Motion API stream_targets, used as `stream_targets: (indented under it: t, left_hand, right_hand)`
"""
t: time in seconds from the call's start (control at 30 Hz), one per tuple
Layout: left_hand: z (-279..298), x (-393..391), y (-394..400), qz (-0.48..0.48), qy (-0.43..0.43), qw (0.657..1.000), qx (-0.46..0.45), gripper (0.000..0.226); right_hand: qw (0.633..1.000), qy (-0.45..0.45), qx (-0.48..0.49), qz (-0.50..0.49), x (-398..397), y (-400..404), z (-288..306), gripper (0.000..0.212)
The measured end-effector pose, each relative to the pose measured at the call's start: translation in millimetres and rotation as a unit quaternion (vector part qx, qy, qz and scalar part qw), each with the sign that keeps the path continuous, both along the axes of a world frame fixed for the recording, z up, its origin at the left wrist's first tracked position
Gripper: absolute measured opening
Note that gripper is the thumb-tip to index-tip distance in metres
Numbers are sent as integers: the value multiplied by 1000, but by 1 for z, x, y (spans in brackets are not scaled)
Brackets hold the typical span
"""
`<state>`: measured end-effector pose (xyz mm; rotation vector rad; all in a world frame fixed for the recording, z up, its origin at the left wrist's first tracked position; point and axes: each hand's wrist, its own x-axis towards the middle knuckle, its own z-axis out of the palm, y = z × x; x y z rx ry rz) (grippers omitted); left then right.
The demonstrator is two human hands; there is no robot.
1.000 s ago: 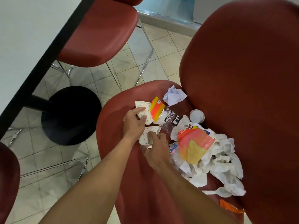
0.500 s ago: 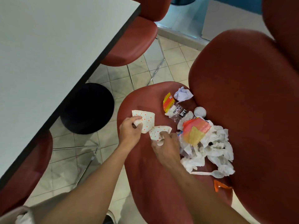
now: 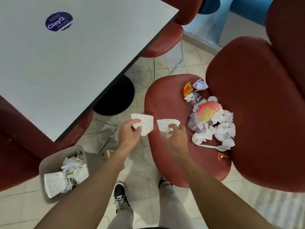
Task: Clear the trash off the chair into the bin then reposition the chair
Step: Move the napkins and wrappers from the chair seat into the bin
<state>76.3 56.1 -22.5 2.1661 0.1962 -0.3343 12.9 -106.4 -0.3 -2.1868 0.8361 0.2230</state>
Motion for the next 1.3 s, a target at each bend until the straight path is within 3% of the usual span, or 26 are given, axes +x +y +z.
stream_targets:
  t: [0.57,0.87,1.13,1.3]
  left_hand:
    - [40,-92,196,114,-9,993,-25,23]
    - [29,-111,280,177,17,984,-8,21]
    - [5,-118,340,241,37,968,60,20]
    - [-5,-107,356,245,76,965,64,30]
  right_hand:
    - [989,-18,-2,146,-33,172,49,47]
    - [976,-4,12,219,-34,266,39,47]
    - [958,43,19,283,-28,328,21,52]
    - [947,67,37,313,-26,354,10,60]
